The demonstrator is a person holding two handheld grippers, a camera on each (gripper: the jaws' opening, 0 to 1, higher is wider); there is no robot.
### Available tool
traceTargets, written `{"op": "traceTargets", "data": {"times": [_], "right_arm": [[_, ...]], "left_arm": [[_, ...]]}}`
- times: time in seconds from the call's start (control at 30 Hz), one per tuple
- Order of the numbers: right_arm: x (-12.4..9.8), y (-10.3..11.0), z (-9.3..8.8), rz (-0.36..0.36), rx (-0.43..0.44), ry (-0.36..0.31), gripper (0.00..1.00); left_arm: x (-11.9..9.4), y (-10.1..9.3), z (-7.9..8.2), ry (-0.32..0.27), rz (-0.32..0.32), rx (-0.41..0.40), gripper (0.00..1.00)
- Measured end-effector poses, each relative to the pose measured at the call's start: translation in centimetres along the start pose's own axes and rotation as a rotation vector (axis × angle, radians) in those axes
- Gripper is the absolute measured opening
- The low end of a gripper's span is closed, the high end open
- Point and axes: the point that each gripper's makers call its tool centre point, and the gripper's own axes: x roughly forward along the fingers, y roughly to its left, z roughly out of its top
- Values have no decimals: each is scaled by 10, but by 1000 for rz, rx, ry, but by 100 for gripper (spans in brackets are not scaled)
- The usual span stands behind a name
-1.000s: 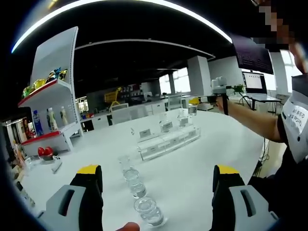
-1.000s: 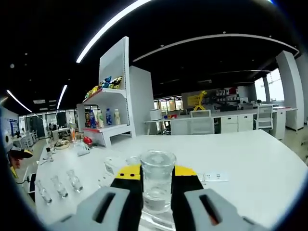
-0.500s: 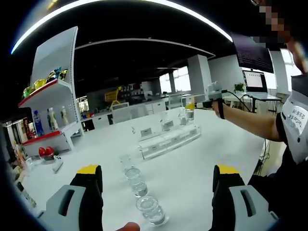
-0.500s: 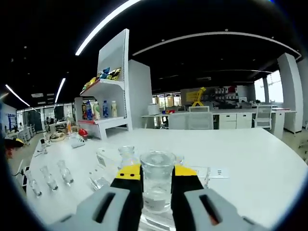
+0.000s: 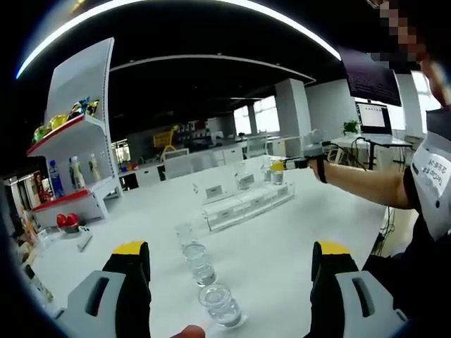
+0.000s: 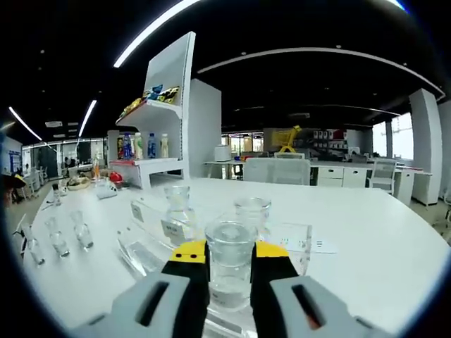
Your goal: Identify the label on the chemical reagent bottle, grasp the chemical reagent bottle, and place it in the designated position on the reagent rack
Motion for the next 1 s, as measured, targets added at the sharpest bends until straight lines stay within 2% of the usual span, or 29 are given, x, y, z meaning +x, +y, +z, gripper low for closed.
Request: {"op": "traceTargets", "data": {"times": [0.2, 0.43, 0.5, 0.7, 0.87, 1.0], "right_arm": [[1, 1, -11, 13, -38, -10, 18], [3, 2, -29, 20, -46, 35, 18], [3, 1, -35, 20, -43, 48, 18], [5, -1, -39, 24, -18, 59, 18], [5, -5, -45, 20, 38, 83, 18], [6, -5, -52, 15, 32, 110, 18]], "left_arm": [[0, 0, -1, 5, 2, 3, 95], [1, 2, -4, 4, 4, -5, 95], [0, 1, -2, -2, 1, -10, 95], [0, 4, -4, 0, 6, -12, 95], [1, -2, -3, 0, -13, -8, 95], [2, -3, -4, 6, -12, 2, 95]]}}
